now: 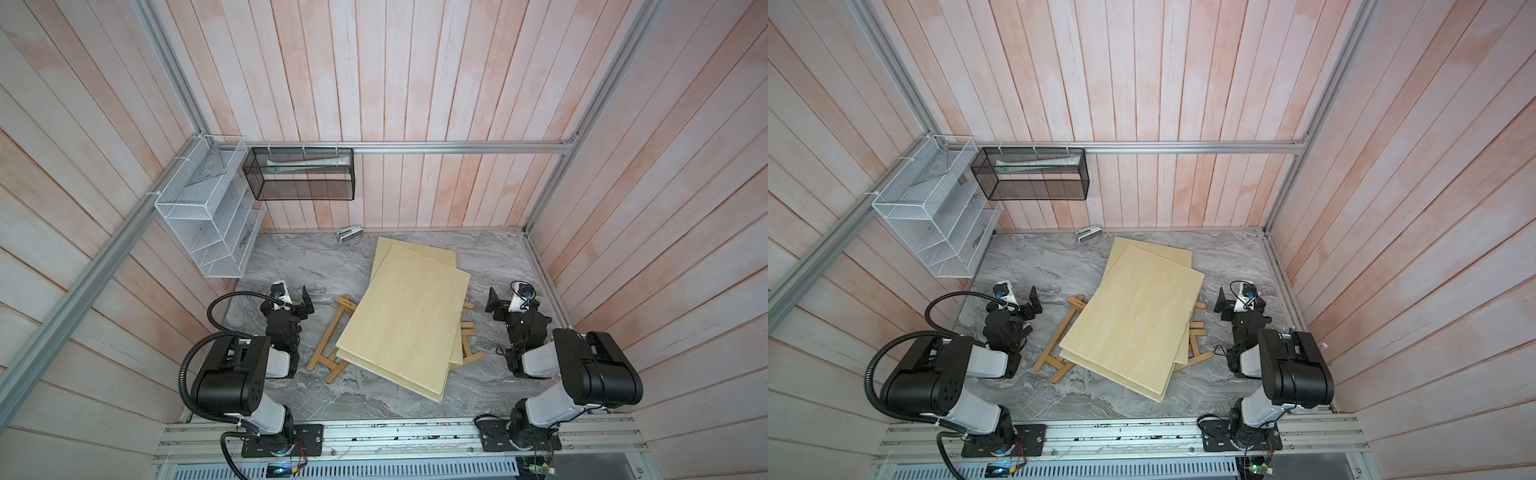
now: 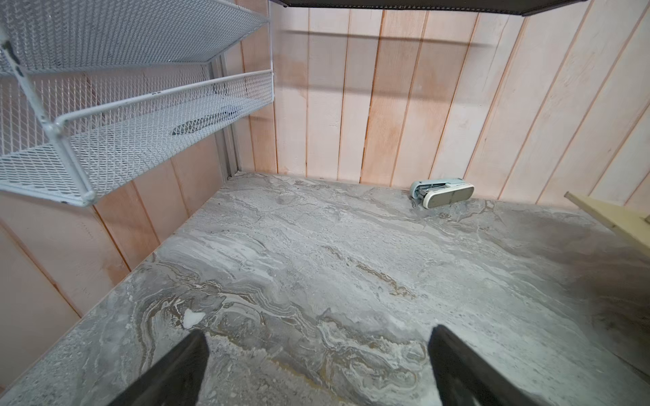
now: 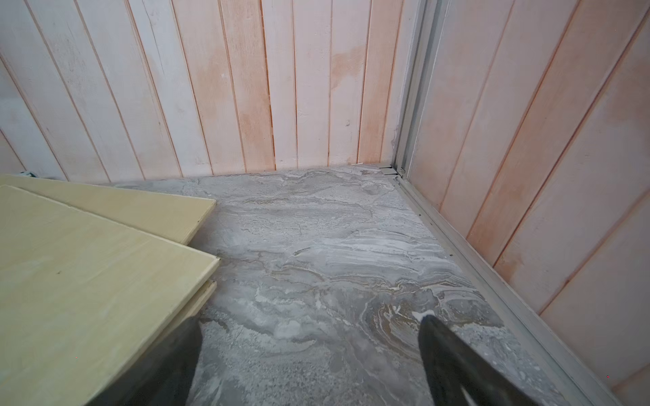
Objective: Assemble the easel
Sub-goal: Pick up the drawing board.
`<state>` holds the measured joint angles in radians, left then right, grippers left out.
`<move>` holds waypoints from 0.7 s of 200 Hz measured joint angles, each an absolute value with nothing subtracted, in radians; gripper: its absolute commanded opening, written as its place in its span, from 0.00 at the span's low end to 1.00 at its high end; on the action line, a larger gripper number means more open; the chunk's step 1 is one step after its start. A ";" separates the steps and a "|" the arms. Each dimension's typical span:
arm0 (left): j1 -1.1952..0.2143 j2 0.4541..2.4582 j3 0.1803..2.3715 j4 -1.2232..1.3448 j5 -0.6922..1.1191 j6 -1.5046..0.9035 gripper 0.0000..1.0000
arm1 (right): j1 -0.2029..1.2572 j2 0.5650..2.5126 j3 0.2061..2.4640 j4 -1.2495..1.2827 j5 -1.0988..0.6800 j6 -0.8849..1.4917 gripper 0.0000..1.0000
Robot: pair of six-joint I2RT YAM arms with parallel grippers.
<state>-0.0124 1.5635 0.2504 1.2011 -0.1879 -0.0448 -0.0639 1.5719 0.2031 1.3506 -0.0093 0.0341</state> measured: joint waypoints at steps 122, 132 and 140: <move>-0.012 1.563 0.250 1.201 -0.188 -0.045 1.00 | -0.180 1.583 0.160 1.483 -0.350 0.079 0.98; -0.012 1.563 0.250 1.201 -0.188 -0.045 1.00 | -0.180 1.583 0.160 1.486 -0.354 0.079 0.98; -0.012 1.563 0.250 1.201 -0.188 -0.045 1.00 | -0.180 1.583 0.160 1.486 -0.356 0.079 0.98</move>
<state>-0.0124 1.5635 0.2504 1.2011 -0.1879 -0.0448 -0.1802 1.5829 0.1596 1.4864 -0.3561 0.0792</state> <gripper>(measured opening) 0.999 0.980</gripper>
